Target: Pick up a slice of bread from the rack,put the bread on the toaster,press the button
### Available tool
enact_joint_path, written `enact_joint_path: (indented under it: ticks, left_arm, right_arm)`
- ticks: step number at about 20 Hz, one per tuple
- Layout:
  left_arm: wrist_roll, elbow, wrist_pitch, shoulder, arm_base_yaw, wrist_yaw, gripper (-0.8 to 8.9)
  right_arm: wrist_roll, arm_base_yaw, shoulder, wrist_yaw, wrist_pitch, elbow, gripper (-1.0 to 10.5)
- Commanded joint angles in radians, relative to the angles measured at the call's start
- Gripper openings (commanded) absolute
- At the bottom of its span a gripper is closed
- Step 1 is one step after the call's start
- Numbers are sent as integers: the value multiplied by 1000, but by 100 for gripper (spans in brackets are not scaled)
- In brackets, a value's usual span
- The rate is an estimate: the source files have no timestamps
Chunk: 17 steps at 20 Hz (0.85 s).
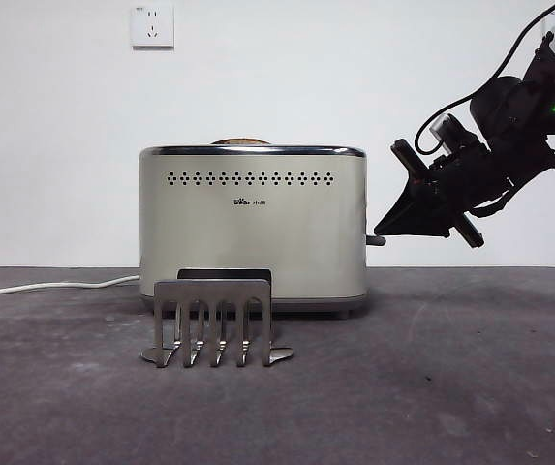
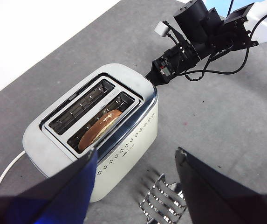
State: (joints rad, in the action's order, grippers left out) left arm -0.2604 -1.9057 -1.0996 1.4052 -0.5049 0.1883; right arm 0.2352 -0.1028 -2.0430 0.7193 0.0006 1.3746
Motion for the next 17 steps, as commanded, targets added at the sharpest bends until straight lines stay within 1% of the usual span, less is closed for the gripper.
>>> enact_joint_path:
  ticks: [1,3,6,9,11,12,14,16,17]
  left_arm:
    - [6,4,-3,0,0,3,283]
    - [6,4,-10,0,0,2,283]
    - [6,4,-24,0,0,1,283]
    - [6,4,-25,0,0,2,283]
    - [6,4,-28,0,0,2,283]
    - [6,4,-32,0,0,2,283]
    - [7,4,-48,0,0,2,283]
    - [7,4,-74,0,0,2,283]
    - [7,4,-82,0,0,2,283]
  right_arm:
    - [12,-4,-20,15,-27,-27,-12]
    - [18,-4,34,11,-20,-27,-12]
    - [18,-2,166,8,-27,-27,-12]
    - [14,-2,324,8,-106,-27,-12]
    - [-13,-2,437,8,-225,-27,-12]
    - [-35,-3,497,9,-313,-27,-12]
    - [-106,-3,602,8,-507,-27,-12]
    - [-201,-4,698,8,-712,-27,-12]
    - [-230,-4,723,8,-771,-27,-12]
